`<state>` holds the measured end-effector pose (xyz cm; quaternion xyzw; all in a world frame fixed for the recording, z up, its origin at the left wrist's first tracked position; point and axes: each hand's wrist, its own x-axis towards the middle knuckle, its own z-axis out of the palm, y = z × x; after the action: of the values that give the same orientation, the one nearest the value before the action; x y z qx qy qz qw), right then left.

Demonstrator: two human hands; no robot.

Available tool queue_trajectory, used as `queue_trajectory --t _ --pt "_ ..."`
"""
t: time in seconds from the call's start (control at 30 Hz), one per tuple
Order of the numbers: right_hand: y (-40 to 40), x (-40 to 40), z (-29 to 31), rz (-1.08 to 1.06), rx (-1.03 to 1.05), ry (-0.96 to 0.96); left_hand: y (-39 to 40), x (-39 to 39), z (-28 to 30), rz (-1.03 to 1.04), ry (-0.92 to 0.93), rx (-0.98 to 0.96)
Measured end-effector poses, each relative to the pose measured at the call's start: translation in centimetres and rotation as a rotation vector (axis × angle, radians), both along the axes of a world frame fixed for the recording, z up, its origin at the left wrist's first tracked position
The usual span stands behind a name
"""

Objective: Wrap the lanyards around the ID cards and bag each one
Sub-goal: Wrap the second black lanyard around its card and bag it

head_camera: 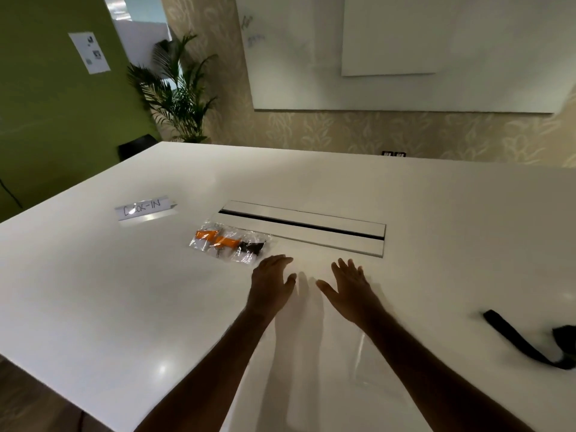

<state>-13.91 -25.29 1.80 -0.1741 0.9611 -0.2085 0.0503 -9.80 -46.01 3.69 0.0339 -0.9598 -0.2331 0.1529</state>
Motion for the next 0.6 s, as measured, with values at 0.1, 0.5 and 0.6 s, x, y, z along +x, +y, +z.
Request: queue_trajectory --t 0.1,0.5,0.6 --pt "4.4 1.3 0.1 -0.016 0.048 0.029 3.8 0.6 -0.2 -0.022 -0.021 0.008" --pt "23.0 6.3 0.6 -0.099 0.162 0.074 21.8 3.3 -1.0 -0.154 -0.081 0.016" --pt "26.8 7.6 0.4 -0.117 0.178 0.100 25.9 4.0 -1.3 -0.181 -0.092 0.022"
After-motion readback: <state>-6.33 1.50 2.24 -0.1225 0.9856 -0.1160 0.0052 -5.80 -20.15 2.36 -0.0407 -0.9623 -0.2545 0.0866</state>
